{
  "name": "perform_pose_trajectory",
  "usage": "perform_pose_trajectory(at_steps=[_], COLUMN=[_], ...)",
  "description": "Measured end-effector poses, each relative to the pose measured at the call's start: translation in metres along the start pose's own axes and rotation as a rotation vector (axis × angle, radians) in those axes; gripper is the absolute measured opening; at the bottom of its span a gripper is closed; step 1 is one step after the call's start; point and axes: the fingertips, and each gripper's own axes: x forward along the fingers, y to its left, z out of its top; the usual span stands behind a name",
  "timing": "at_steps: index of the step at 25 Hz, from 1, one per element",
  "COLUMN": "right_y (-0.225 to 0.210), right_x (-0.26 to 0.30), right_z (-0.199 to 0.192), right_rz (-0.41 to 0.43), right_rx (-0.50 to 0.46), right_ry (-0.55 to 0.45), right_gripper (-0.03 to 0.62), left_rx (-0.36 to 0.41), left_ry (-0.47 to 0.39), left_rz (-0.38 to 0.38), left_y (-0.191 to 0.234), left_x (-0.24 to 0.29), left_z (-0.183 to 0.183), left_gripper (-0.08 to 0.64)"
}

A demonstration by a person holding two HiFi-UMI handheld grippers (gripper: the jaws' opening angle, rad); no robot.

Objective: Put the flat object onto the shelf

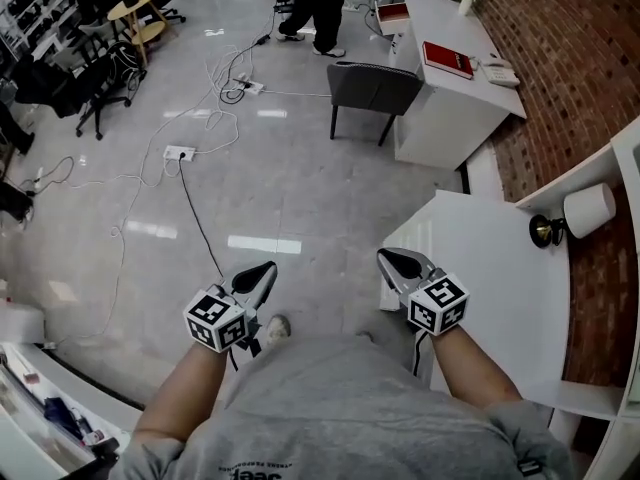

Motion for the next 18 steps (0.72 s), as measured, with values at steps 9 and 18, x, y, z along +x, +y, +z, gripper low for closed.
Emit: perform_pose_trajectory(at_steps=[9,18], right_y=[-0.012,-0.016], right_x=[-0.009,-0.014], right_z=[-0.014,-0.006], right_rz=[-0.033,-0.032], right_rx=[0.047,0.060], right_ry=[0.013,-0.007], right_gripper=[0.009,0.009], left_rx=[0.012,0.042], left_ry=[-0.002,-0.004], left_rz=[-0.008,-0.024], left_y=[0.002,0.000], left_x=[0.005,0.015], left_z=[0.007,0.016], left_gripper=[-0.002,0.000])
